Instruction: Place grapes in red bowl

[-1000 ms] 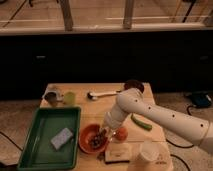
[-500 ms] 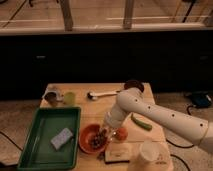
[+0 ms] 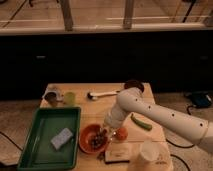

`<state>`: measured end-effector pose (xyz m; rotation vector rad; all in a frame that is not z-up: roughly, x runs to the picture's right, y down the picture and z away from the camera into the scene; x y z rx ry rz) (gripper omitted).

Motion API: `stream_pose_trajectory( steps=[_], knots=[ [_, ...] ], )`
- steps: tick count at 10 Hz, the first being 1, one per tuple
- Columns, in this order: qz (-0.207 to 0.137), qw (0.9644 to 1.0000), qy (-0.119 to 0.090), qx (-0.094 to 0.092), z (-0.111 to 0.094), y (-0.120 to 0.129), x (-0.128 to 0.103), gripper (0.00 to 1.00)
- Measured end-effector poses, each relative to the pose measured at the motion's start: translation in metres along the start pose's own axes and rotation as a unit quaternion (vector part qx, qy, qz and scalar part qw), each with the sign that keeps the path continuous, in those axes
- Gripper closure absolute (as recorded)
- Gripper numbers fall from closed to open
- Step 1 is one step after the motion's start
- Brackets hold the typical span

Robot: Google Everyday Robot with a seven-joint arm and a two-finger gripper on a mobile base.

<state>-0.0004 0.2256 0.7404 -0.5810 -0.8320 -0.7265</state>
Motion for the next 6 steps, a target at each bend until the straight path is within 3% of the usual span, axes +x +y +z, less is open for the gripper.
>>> stream_pose_trajectory(
  steps=[6],
  knots=[
    [-0.004, 1.0000, -0.005, -0.005, 0.0000, 0.0010, 0.0011, 0.78]
  ],
)
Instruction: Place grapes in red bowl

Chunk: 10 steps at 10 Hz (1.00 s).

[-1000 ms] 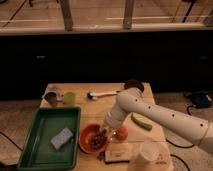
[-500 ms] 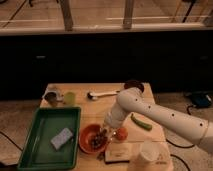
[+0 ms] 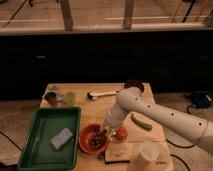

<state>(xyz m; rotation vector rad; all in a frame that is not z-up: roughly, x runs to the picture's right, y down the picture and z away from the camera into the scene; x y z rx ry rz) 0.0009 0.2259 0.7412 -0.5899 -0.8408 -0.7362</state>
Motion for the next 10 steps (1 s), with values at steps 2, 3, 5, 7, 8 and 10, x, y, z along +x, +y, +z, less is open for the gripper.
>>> stream_pose_trajectory(
  steps=[2, 3, 5, 7, 8, 10],
  knots=[
    [-0.002, 1.0000, -0.001, -0.001, -0.0003, -0.0004, 0.0001, 0.78],
    [-0.003, 1.0000, -0.001, -0.002, -0.0006, -0.0002, 0.0001, 0.76],
    [-0.002, 1.0000, -0.001, -0.003, -0.0003, 0.0000, 0.0001, 0.60],
    [-0.002, 1.0000, -0.001, -0.003, -0.0004, -0.0015, -0.0001, 0.40],
    [-0.002, 1.0000, 0.000, -0.003, -0.0004, -0.0025, -0.0001, 0.28],
    [-0.003, 1.0000, 0.000, -0.003, -0.0011, -0.0031, 0.0009, 0.20]
  ],
)
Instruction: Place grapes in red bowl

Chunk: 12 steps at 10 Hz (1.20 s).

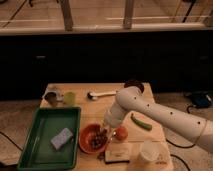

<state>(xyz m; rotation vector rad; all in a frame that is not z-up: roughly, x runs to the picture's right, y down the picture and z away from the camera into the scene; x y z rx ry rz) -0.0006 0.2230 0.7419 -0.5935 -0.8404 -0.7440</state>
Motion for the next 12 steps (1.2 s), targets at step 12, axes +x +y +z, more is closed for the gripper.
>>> stream_pose_trajectory(
  steps=[12],
  knots=[
    [0.003, 1.0000, -0.005, 0.005, -0.006, 0.001, 0.015, 0.20]
  ],
)
